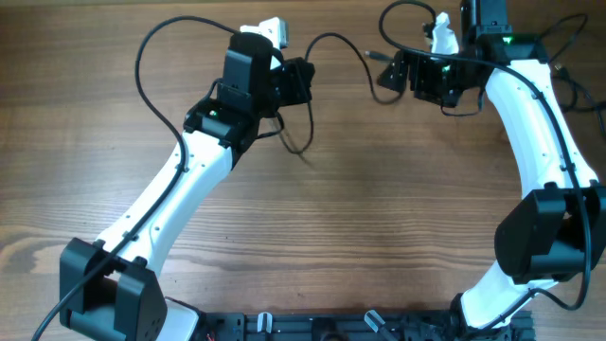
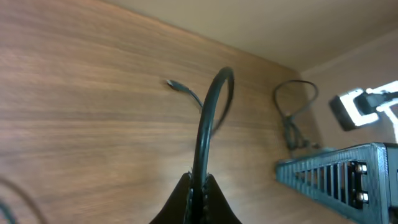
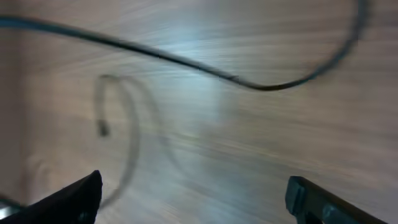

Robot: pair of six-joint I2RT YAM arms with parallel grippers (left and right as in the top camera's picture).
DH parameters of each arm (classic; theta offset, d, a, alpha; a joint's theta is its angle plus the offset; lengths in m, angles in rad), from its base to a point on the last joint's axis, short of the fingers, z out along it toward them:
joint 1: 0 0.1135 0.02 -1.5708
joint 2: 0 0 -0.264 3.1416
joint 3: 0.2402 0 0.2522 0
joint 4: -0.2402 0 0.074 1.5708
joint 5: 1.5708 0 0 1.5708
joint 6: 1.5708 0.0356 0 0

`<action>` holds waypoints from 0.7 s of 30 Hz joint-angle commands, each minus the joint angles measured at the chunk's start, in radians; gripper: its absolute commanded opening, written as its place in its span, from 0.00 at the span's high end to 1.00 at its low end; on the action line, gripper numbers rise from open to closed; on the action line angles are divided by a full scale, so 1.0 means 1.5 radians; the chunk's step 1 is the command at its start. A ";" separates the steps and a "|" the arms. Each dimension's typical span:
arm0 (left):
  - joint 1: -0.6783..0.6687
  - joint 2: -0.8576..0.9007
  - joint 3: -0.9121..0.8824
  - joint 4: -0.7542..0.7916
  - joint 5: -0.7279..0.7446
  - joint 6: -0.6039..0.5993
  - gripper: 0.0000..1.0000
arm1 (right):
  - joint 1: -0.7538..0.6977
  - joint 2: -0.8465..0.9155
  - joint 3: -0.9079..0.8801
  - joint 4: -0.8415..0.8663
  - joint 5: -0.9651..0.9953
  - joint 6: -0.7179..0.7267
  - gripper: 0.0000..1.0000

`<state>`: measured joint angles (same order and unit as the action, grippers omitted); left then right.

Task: Untangle cables

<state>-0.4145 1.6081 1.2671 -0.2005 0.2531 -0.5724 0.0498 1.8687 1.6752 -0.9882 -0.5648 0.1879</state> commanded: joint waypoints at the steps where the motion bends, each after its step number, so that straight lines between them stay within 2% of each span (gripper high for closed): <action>1: -0.002 0.005 0.001 0.013 0.038 -0.105 0.96 | 0.002 0.010 0.002 0.039 -0.121 -0.026 0.03; 5: -0.002 0.005 0.001 0.040 0.109 -0.052 0.96 | 0.002 0.010 0.002 0.069 -0.130 -0.046 0.04; 9: -0.002 0.005 0.001 0.037 0.181 0.037 0.96 | 0.001 0.010 0.002 0.104 -0.132 0.001 0.04; 11: -0.002 0.005 0.001 0.037 0.234 0.090 0.96 | 0.002 0.010 0.002 0.128 -0.145 -0.008 0.03; 12: -0.002 0.005 0.001 0.037 0.257 0.105 0.96 | 0.002 0.010 0.002 0.141 -0.149 -0.025 0.03; 15: -0.001 0.005 0.001 0.037 0.304 0.125 0.96 | 0.002 0.010 0.002 0.170 -0.134 -0.173 0.03; 17: -0.001 0.005 0.001 0.037 0.329 0.135 0.96 | 0.000 0.010 0.002 0.180 -0.102 -0.231 0.00; 21: -0.001 0.005 0.001 0.037 0.359 0.135 0.96 | -0.011 0.010 0.002 0.163 -0.120 -0.343 0.00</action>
<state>-0.4168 1.6089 1.2671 -0.1490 0.6876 -0.4183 0.0467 1.8687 1.6752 -0.7250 -0.7338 -0.1165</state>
